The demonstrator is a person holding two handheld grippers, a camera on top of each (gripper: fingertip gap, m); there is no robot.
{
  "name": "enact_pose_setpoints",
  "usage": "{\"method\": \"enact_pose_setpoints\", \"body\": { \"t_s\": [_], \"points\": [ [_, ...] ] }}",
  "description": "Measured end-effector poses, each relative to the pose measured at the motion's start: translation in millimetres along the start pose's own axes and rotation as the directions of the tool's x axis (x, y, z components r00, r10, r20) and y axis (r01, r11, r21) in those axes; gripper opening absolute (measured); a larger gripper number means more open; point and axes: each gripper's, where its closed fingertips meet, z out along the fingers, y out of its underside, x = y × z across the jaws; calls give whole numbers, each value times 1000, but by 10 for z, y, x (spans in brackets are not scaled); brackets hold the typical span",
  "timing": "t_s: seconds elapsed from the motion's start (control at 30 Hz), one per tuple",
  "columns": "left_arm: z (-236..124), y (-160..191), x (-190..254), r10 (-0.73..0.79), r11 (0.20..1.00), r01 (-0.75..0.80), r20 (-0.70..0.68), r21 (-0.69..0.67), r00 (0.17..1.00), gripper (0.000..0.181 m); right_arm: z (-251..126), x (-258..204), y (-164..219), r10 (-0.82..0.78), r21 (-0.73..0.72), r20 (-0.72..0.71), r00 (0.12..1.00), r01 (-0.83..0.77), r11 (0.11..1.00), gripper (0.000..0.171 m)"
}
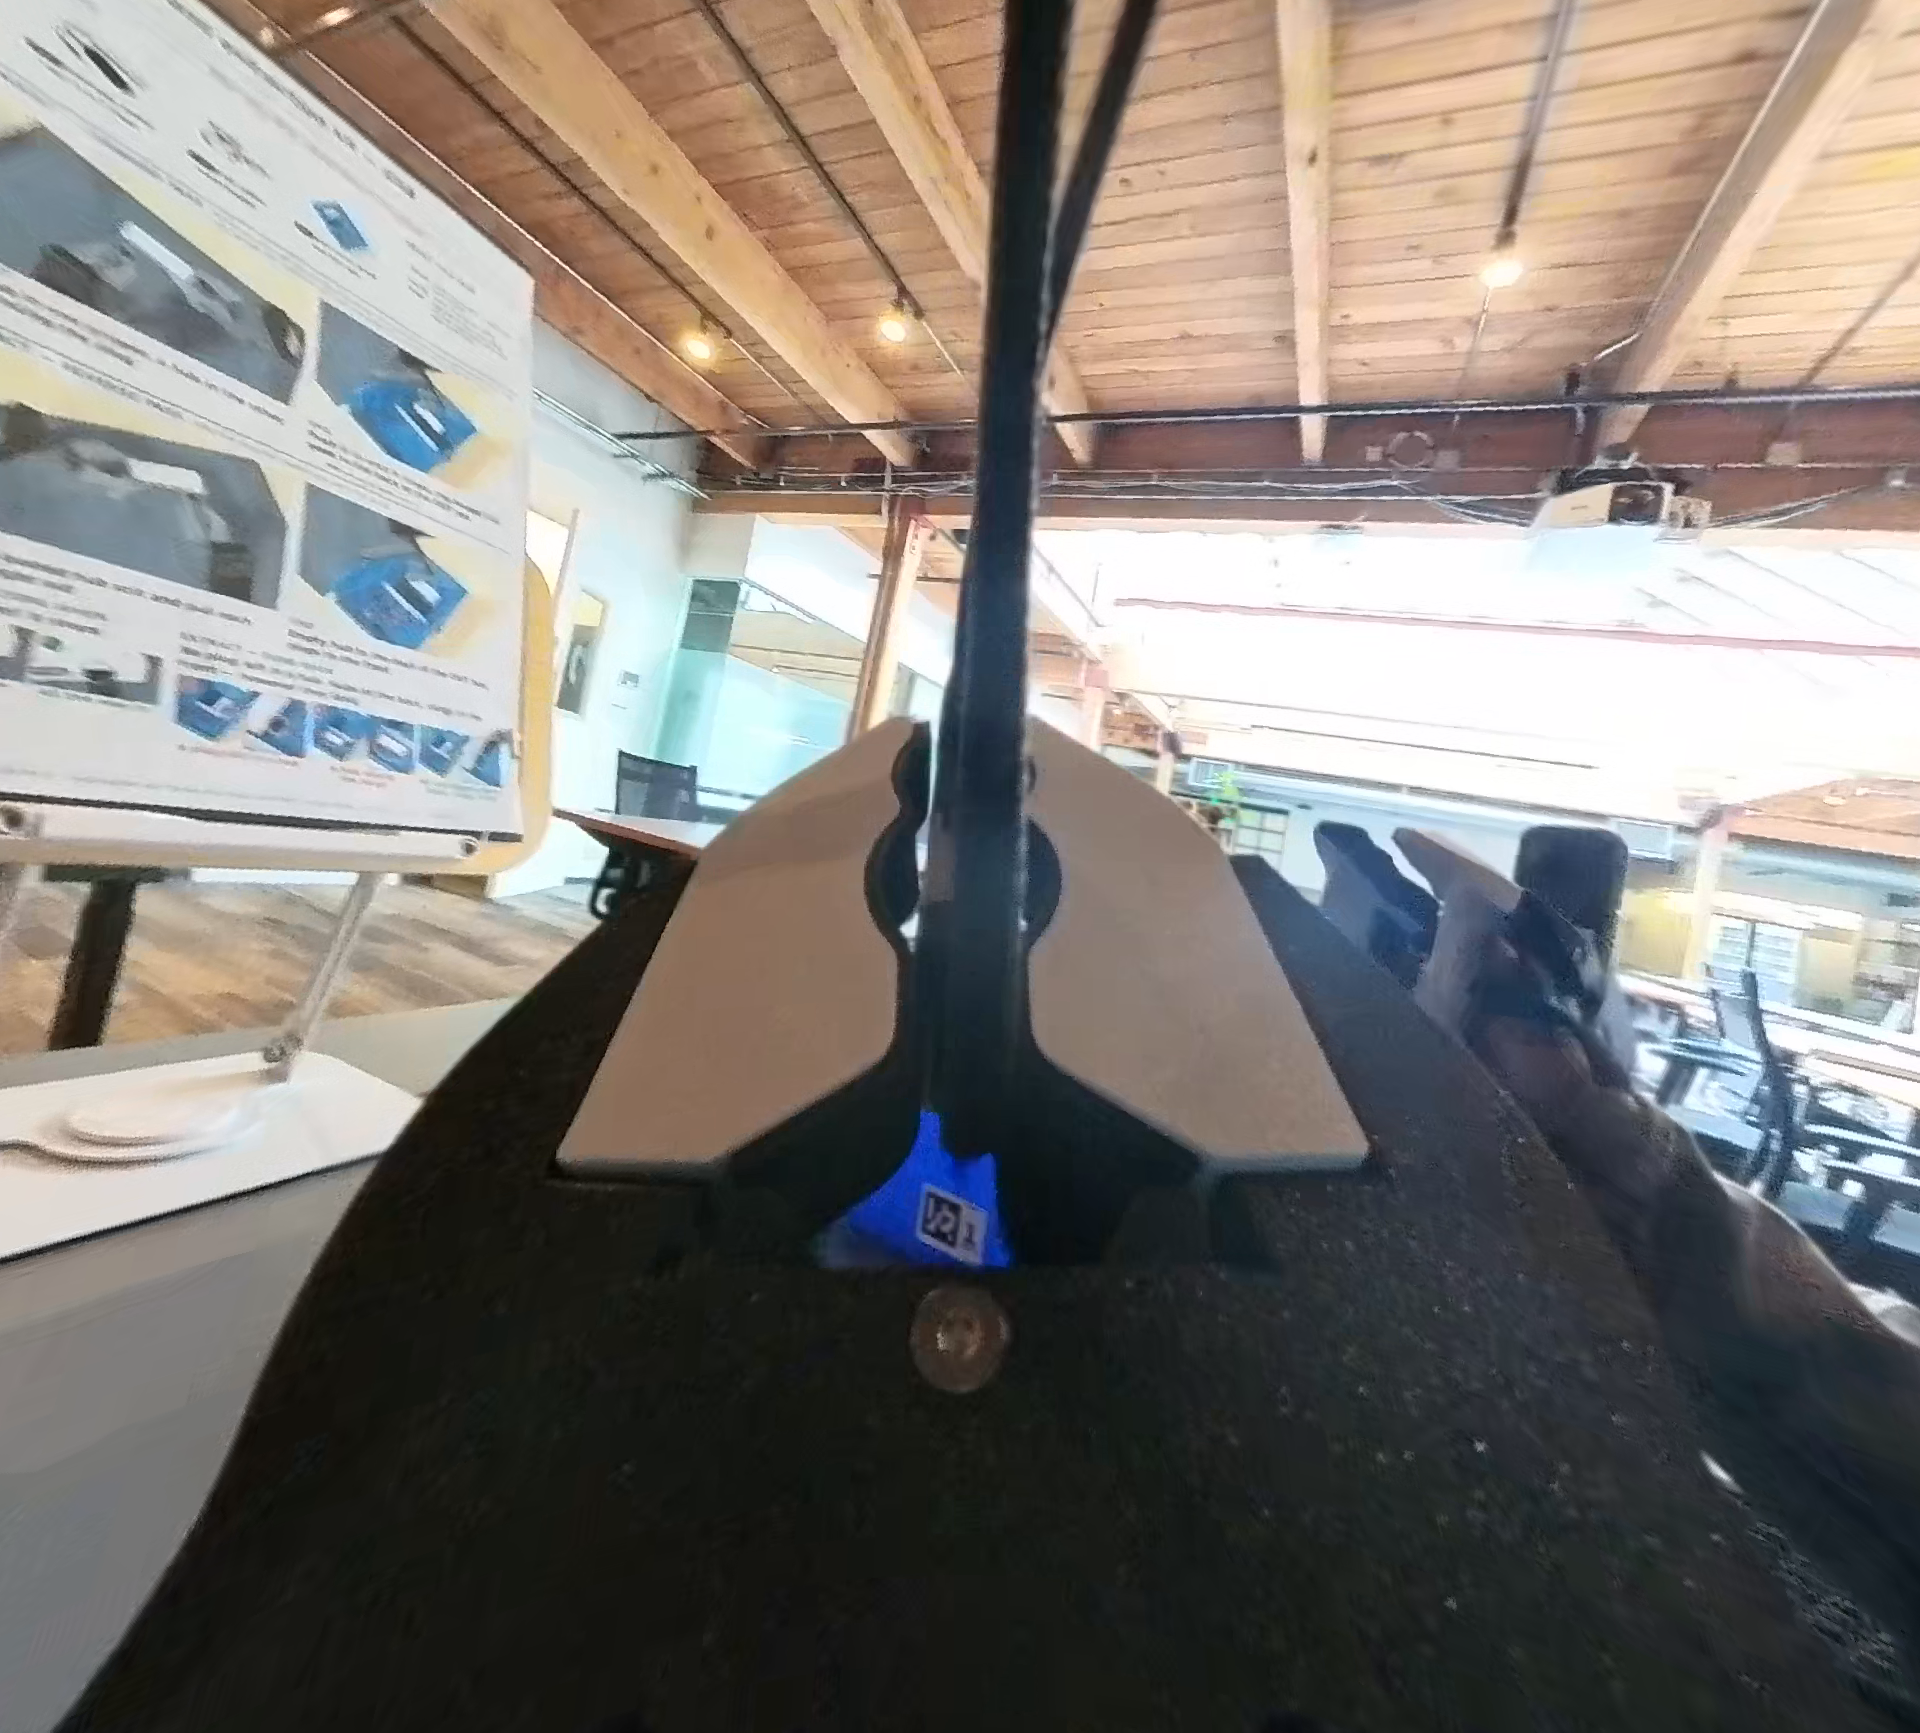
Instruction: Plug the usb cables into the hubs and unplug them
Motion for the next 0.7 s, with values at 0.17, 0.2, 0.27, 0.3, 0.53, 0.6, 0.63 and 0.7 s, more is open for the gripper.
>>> {"method": "enact_pose_setpoints", "body": {
  "t_s": [0.17,0.2,0.27,0.3,0.53,0.6,0.63,0.7],
  "points": [
    [-127,-243,-61,-2,999,1,22,46,1000,9,55,-55,147,7,-34,5,1000,-6,999,24],
    [-139,-237,-94,-17,999,15,43,35,999,7,80,-47,198,39,-39,-1,999,-39,998,25],
    [-153,-176,-168,-23,1000,22,87,15,996,0,141,-98,298,97,-43,24,995,-96,994,24],
    [-156,-156,-180,-34,999,32,87,23,996,0,171,-136,338,114,-41,35,993,-112,993,23],
    [-101,-107,-100,-63,998,62,43,29,997,0,485,-485,933,63,-245,41,997,-51,968,50],
    [-81,-109,-35,-62,998,61,16,28,998,0,559,-435,953,-249,-328,-36,968,224,918,62],
    [-72,-117,-2,-66,997,66,2,28,998,0,586,-422,876,-471,-350,-44,881,428,833,59],
    [-56,-155,72,-97,994,99,-40,39,994,1,685,-596,754,-717,-332,23,697,681,652,52]
  ]
}}
